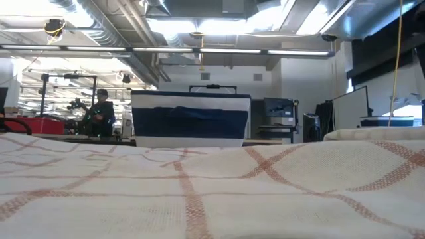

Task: Fold towel
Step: Fold the white with brown pattern towel on the table

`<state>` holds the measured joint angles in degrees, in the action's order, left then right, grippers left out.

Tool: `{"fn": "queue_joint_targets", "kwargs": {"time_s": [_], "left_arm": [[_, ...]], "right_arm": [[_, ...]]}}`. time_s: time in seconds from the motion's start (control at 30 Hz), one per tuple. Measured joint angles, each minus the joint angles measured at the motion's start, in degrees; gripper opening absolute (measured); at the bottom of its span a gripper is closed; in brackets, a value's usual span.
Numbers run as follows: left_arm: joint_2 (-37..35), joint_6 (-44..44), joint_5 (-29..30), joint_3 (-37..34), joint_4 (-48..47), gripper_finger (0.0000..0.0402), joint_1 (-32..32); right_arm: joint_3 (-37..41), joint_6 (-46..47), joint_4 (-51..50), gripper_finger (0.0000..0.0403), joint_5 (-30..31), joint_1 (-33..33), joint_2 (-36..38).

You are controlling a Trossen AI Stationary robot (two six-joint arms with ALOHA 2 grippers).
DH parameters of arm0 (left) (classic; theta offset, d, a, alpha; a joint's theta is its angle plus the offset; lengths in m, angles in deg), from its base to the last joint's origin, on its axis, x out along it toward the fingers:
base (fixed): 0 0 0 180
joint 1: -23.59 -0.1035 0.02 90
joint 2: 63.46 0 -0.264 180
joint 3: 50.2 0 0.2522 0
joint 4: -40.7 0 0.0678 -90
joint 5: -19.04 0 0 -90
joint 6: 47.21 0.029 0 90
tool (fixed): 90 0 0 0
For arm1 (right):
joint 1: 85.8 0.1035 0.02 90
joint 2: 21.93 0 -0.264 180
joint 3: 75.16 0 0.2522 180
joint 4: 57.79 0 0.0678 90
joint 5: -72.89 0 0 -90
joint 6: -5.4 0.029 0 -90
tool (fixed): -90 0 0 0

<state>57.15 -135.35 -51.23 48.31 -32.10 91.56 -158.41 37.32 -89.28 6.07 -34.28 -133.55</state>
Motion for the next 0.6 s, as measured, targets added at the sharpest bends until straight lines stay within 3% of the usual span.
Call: {"fn": "queue_joint_targets", "kwargs": {"time_s": [0.43,0.6], "left_arm": [[0.0,0.0,0.7,0.0,0.1,0.0009,0.3],[0.0,0.0,1.3,0.0,0.1,0.0008,0.4]], "right_arm": [[-0.3,-5.3,-5.8,0.0158,7.2,0.3,-4.9],[-0.1,-5.3,-6.2,0.0117,9.5,0.4,-5.2]]}}
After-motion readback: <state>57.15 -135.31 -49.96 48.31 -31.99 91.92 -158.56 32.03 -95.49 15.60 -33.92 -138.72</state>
